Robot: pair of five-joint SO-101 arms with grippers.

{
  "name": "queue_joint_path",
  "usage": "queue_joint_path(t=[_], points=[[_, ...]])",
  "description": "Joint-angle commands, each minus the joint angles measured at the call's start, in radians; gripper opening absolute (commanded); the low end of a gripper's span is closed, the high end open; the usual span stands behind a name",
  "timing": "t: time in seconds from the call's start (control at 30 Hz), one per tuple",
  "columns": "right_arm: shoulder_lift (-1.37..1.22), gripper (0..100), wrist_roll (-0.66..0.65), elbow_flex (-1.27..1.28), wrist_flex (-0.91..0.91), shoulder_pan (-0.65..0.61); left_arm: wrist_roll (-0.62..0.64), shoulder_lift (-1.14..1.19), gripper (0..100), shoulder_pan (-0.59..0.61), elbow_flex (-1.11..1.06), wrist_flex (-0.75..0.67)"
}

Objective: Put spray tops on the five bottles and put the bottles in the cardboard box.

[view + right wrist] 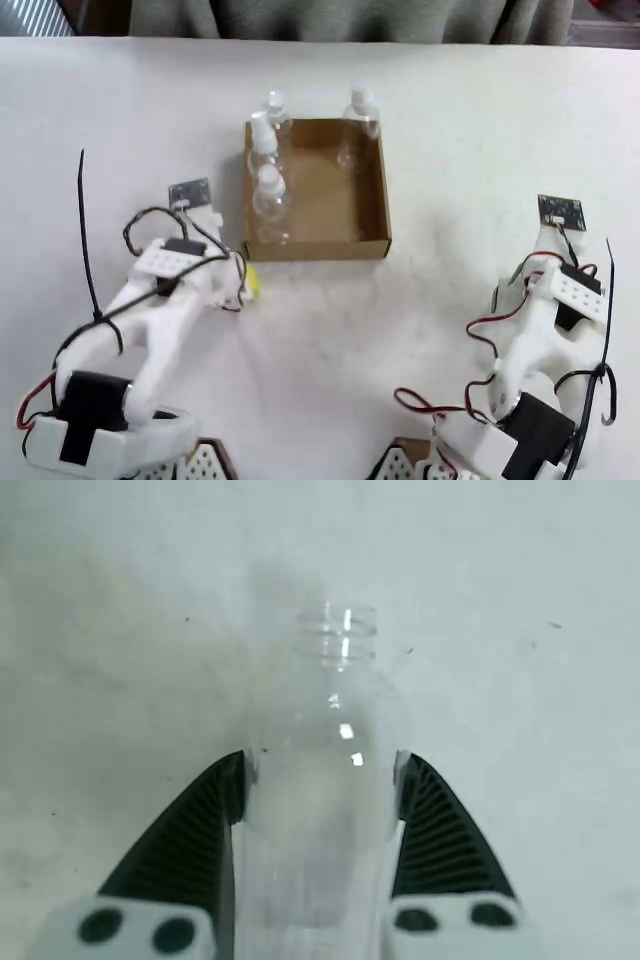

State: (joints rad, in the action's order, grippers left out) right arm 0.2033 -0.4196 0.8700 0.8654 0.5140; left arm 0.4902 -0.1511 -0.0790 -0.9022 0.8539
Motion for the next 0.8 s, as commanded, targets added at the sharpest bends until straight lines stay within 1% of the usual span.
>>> queue_joint_path(t=[0.0, 0.07, 0.1, 0.17, 0.33, 0.43, 0.57, 0.6, 0.67, 0.77], points=[[0.004, 1.5, -0.012, 0.005, -0.007, -0.010, -0.018, 0.007, 1, -0.013, 0.057, -0.031], [0.004, 1.5, -0.012, 0.005, -0.007, -0.010, -0.080, 0.007, 5, -0.015, 0.049, -0.041], [0.004, 1.5, -0.012, 0.005, -0.007, -0.010, -0.087, 0.007, 5, -0.019, 0.049, -0.041], [0.004, 1.5, -0.012, 0.005, -0.007, -0.010, -0.092, 0.004, 1, -0.024, 0.048, -0.040], [0.015, 1.5, -0.012, 0.003, -0.007, -0.019, -0.092, 0.002, 2, -0.019, 0.048, -0.038], [0.030, 1.5, -0.012, -0.058, 0.022, -0.039, -0.094, 0.001, 2, -0.016, 0.048, -0.038], [0.107, 1.5, -0.012, -0.190, 0.143, -0.035, -0.098, -0.001, 2, -0.022, 0.048, 0.008], [0.131, 1.5, -0.012, -0.215, 0.166, -0.038, -0.118, -0.007, 2, -0.024, 0.048, 0.018], [0.186, 1.5, -0.012, -0.255, 0.186, -0.038, -0.164, -0.030, 2, -0.021, 0.043, 0.026], [0.291, 1.5, -0.012, -0.295, 0.188, -0.035, -0.180, -0.082, 2, -0.024, 0.002, 0.015]])
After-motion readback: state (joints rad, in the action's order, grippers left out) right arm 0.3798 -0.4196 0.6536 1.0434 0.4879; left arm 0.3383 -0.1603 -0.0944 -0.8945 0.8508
